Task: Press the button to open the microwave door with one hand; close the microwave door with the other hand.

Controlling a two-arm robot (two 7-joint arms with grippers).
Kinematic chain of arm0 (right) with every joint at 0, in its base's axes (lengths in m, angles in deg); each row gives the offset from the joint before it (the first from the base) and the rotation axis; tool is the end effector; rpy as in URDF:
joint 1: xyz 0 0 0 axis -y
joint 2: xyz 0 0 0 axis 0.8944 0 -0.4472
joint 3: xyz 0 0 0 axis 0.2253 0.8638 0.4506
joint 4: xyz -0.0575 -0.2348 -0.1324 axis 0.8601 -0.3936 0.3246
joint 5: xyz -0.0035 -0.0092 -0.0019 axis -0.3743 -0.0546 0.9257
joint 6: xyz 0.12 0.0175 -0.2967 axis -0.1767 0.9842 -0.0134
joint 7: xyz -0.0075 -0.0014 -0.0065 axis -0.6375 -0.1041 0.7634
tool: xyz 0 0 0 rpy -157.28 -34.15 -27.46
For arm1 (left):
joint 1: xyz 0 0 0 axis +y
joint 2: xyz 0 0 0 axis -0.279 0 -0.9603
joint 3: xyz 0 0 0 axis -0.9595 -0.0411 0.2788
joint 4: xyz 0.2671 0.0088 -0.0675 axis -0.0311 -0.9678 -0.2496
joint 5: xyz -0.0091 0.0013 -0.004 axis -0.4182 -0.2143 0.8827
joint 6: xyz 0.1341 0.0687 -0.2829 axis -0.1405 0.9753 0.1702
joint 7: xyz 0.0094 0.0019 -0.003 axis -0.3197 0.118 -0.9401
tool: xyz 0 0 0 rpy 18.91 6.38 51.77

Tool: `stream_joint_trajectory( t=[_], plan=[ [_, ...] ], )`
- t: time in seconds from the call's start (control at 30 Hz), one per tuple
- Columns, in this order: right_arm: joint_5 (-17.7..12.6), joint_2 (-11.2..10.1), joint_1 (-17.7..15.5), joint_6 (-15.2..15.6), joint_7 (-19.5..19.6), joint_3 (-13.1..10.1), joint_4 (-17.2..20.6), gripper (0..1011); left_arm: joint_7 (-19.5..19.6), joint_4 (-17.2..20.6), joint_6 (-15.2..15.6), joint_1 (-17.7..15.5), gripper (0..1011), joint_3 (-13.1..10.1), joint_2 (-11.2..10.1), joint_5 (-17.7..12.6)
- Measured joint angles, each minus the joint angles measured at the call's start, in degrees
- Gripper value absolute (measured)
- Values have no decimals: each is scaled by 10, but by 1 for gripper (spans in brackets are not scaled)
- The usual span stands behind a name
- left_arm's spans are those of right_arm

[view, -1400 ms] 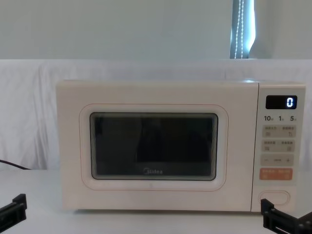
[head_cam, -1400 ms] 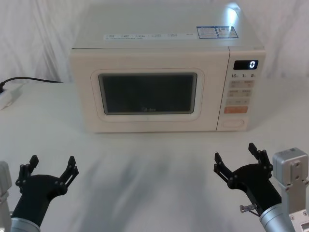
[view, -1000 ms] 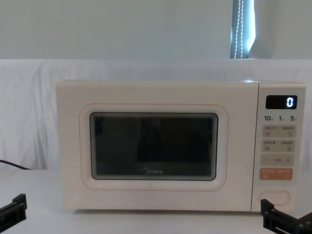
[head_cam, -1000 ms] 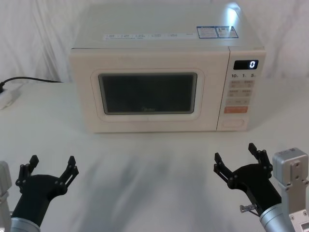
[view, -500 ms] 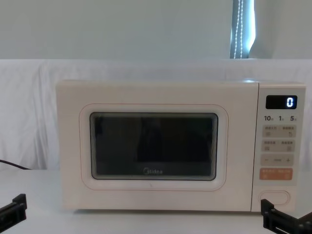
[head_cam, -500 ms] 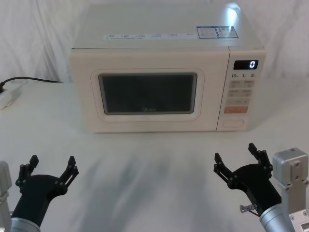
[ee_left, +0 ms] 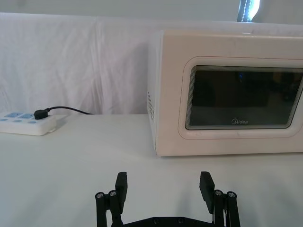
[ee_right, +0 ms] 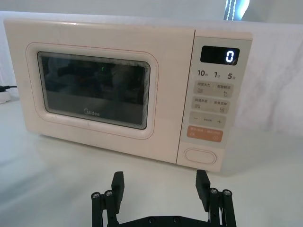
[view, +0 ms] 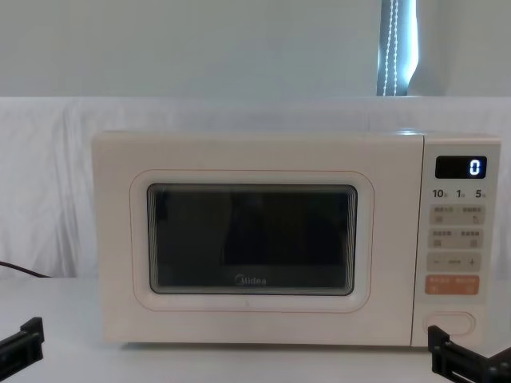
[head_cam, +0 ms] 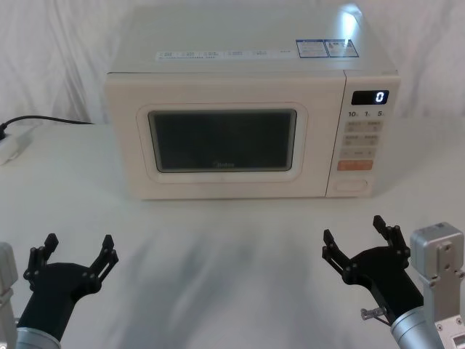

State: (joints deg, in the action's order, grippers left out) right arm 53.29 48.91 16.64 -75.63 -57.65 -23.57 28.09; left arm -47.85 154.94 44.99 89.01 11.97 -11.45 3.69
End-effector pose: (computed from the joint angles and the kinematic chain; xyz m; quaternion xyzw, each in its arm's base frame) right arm 0.2795 0.0445 -0.2836 -0.0015 -0.0413 -0.6057 0.7946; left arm 0.2684 0.0329 -0.2717 -0.0174 0.0065 0.6616 0.7496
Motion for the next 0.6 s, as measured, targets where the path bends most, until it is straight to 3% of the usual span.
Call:
stream_joint_trajectory(
  t=[0.23,0.6],
  plan=[
    [0,0,0,0,0,0,0,858,0,0,0,0,1001,0,0,0],
    [0,0,0,0,0,0,0,524,0,0,0,0,1001,0,0,0]
  ],
)
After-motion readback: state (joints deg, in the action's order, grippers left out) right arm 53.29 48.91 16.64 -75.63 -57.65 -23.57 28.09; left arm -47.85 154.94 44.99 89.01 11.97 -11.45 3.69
